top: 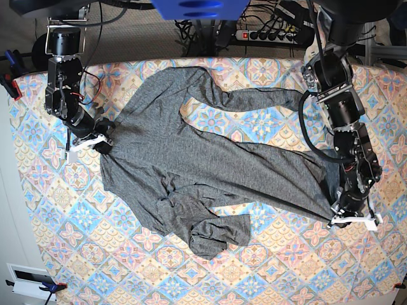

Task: Layout the t-shirt on the table in an organized manner, then fold the t-shirt properly
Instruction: 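Move the left gripper along the shirt side toward the hem and grasp, then drag the shirt side with the left gripper away from the right gripper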

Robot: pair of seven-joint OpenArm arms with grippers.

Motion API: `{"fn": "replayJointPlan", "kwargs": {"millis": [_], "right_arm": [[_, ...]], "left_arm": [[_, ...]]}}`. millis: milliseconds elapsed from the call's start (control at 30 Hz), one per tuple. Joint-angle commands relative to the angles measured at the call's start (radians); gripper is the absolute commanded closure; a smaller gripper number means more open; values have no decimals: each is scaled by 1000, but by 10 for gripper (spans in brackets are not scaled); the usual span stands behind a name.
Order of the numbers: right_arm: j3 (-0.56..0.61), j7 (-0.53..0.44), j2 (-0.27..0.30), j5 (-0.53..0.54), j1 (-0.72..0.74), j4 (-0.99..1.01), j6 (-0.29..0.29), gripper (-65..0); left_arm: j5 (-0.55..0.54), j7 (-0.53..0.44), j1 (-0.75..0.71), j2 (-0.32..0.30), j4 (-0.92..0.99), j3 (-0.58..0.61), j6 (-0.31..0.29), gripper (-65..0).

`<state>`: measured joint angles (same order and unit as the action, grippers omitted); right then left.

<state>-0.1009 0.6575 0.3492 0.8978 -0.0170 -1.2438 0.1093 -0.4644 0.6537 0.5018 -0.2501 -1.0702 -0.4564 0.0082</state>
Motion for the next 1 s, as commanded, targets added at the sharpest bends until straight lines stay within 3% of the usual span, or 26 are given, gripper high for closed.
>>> {"fn": "replayJointPlan", "kwargs": {"millis": [0,200,433,500,633,767,967], "right_arm": [[17,95,-5,-47,-13,9,-27,-1],[17,95,-5,-47,-30,9,-27,-1],[17,95,-5,-47,-31,9,-27,-1],[17,95,-5,-47,-31,9,-27,-1],[17,95,-5,-47,-31,9,-27,-1],[17,95,-5,-47,-31,9,-27,-1],[17,95,-5,-47,-31,9,-27,-1]], "left_arm": [[-7,-44,13,-22,-17,-3,0,0],[-1,-90,-45,-24,-17,0,5,-7],[-10,-64,-114,-44,-23,1,-1,-324],[-12,-8,-130,-67,-41,1,-3,-374],[-12,100,-219,-78,-163,1,-3,-354],[-4,193,-340,-99,-313,5,-3,-269],[-4,280,-415,-144,-330,34,-3,-155]]}}
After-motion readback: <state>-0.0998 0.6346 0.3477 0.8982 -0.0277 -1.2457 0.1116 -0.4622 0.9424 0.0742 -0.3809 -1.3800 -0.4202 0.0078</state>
